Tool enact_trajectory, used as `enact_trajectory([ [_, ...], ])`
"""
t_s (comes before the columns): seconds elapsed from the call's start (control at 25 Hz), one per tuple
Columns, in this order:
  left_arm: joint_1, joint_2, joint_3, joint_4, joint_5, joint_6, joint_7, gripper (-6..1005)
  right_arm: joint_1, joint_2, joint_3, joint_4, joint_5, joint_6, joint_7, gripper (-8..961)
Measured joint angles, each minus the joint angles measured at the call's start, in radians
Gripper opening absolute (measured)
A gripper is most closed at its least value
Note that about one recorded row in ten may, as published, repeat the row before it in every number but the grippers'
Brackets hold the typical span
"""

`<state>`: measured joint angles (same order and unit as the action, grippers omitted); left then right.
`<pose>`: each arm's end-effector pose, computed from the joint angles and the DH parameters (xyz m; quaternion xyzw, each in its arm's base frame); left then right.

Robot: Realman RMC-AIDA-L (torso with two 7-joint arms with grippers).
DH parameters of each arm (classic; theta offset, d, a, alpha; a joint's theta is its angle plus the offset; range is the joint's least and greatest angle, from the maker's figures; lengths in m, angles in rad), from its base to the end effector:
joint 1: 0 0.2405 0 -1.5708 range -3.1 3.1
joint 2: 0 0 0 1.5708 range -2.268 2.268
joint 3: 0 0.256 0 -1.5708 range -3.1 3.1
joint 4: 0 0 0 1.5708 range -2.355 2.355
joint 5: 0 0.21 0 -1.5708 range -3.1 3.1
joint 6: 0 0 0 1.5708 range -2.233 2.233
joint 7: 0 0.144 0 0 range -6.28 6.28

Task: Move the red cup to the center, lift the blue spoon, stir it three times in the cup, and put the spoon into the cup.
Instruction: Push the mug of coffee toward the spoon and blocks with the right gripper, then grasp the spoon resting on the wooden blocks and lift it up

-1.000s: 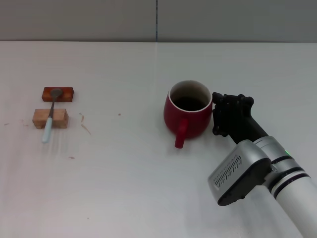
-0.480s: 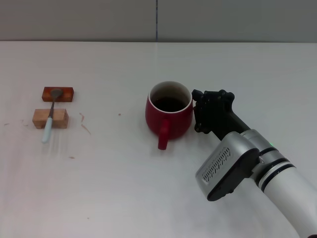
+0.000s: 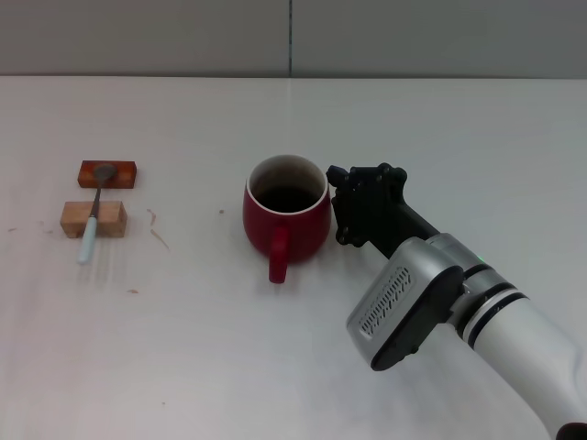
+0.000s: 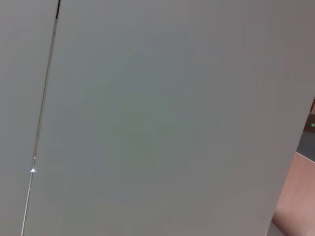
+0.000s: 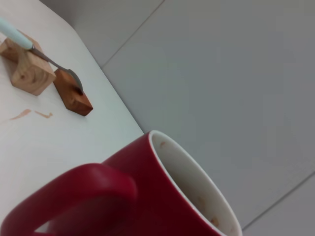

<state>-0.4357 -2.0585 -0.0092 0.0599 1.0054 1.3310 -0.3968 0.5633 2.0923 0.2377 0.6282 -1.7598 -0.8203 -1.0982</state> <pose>-0.3856 0.3089 0.0884 -0.4812 -0.2786 -0.3764 0.7411 0.2131 0.3084 -0.1505 -0.8609 -0.1365 0.0565 0.4869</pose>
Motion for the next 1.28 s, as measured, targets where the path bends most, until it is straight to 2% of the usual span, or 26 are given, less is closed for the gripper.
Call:
enact_trajectory([
  [0.16, 0.002, 0.0, 0.0, -0.002, 0.0, 0.002, 0.0, 830, -0.012, 0.0, 0.017, -0.016, 0.003, -0.021, 0.012, 19],
  [0.28, 0.005, 0.0, 0.0, -0.005, 0.0, 0.004, -0.003, 830, -0.041, -0.001, 0.042, -0.056, 0.007, -0.112, 0.091, 31],
  [0.48, 0.008, -0.001, -0.001, -0.007, -0.002, 0.005, -0.033, 830, -0.105, -0.01, 0.085, -0.177, 0.007, -0.403, 0.447, 51],
  [0.68, 0.007, -0.001, 0.0, -0.007, 0.0, 0.004, -0.052, 830, -0.145, -0.024, 0.165, -0.331, 0.007, -0.614, 0.906, 70],
  [0.8, 0.007, -0.001, 0.003, -0.007, 0.002, -0.001, -0.054, 830, -0.148, -0.03, 0.184, -0.454, 0.005, -0.65, 1.159, 82],
  [1.0, 0.01, -0.002, 0.014, -0.009, 0.002, -0.004, -0.054, 829, -0.141, -0.032, 0.174, -0.666, 0.002, -0.656, 1.467, 181],
  [1.24, 0.02, -0.005, 0.014, -0.018, 0.003, -0.005, -0.053, 829, -0.133, -0.027, 0.185, -0.737, 0.05, -0.674, 1.484, 300],
  [1.28, 0.025, -0.005, 0.014, -0.024, 0.002, -0.005, -0.051, 829, -0.126, -0.028, 0.185, -0.745, 0.078, -0.676, 1.482, 367],
])
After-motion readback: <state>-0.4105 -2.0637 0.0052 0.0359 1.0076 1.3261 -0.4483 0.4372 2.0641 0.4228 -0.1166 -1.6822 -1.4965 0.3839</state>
